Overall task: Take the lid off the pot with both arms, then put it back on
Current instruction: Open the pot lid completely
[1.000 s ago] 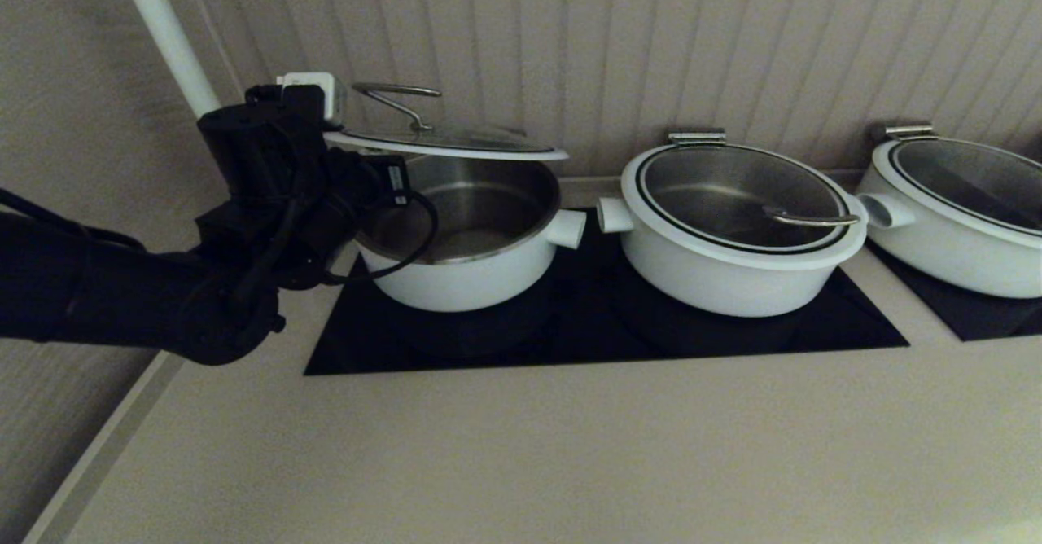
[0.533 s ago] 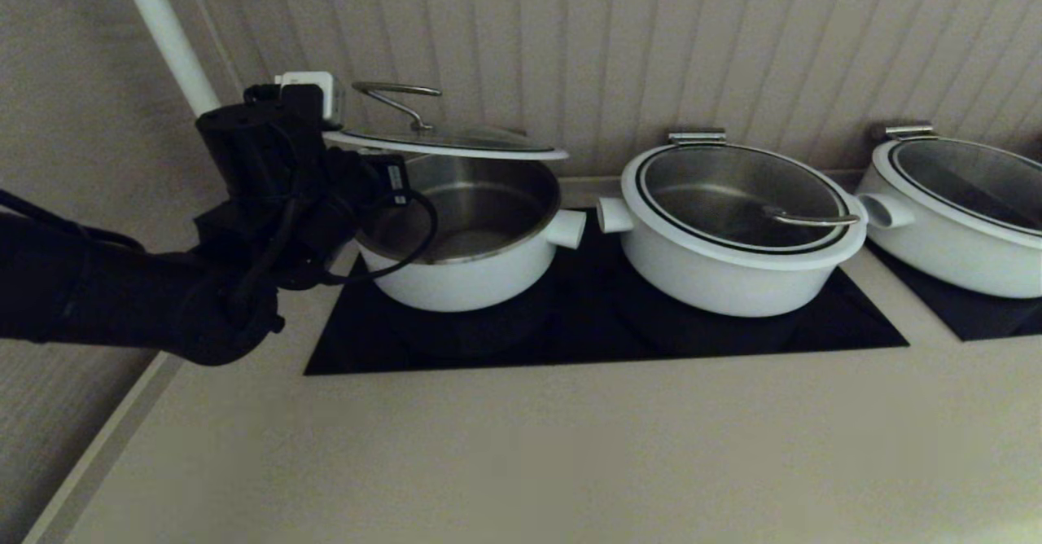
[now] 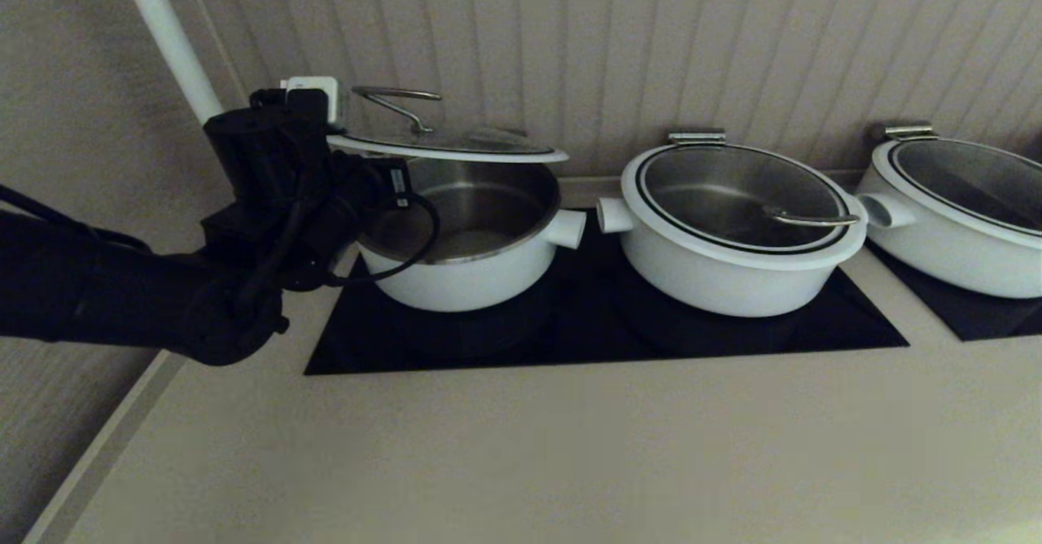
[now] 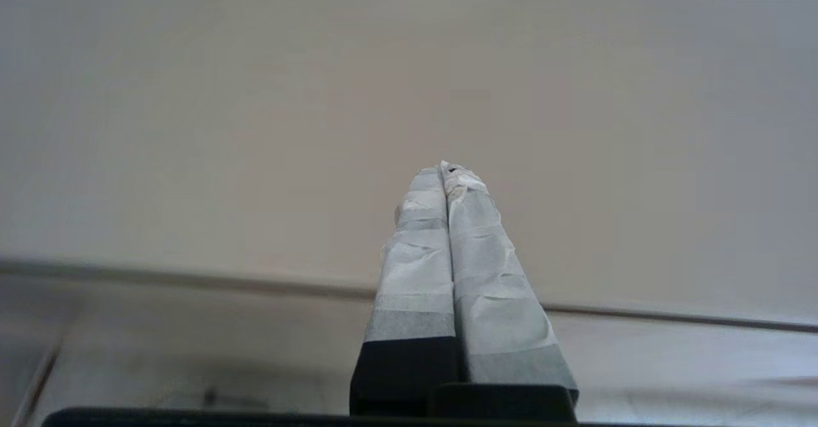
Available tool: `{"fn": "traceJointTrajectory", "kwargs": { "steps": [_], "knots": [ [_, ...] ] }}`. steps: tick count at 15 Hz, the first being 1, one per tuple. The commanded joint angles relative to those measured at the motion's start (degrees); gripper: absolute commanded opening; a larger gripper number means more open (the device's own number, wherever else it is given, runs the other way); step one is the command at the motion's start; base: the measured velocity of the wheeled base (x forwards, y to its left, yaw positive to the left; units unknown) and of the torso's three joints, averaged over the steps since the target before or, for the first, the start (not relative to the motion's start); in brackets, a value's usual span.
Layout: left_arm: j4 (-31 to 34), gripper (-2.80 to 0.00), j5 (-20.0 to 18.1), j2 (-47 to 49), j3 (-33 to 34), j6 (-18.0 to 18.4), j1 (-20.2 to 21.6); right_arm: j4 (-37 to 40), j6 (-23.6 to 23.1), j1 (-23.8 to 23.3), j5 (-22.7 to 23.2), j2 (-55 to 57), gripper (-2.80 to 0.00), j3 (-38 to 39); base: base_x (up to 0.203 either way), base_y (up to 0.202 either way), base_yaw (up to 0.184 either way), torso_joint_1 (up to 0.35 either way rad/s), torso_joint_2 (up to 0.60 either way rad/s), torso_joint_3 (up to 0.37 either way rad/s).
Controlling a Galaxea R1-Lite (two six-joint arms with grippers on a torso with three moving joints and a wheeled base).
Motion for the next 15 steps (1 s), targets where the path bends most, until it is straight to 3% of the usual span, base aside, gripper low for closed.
{"fn": "traceJointTrajectory", "kwargs": {
  "steps": [1,15],
  "knots": [
    [-0.3,-2.8,0.1,0.3,-0.2,0.0,0.0,-0.1,0.0,-1.2,0.0,-8.6,-2.8,0.0,0.0,0.0,0.0,0.0,0.0,0.0],
    [-0.2,-2.8,0.0,-0.7,-4.4,0.0,0.0,-0.2,0.2,-1.4,0.0,-12.4,-2.8,0.0,0.0,0.0,0.0,0.0,0.0,0.0]
  ]
}}
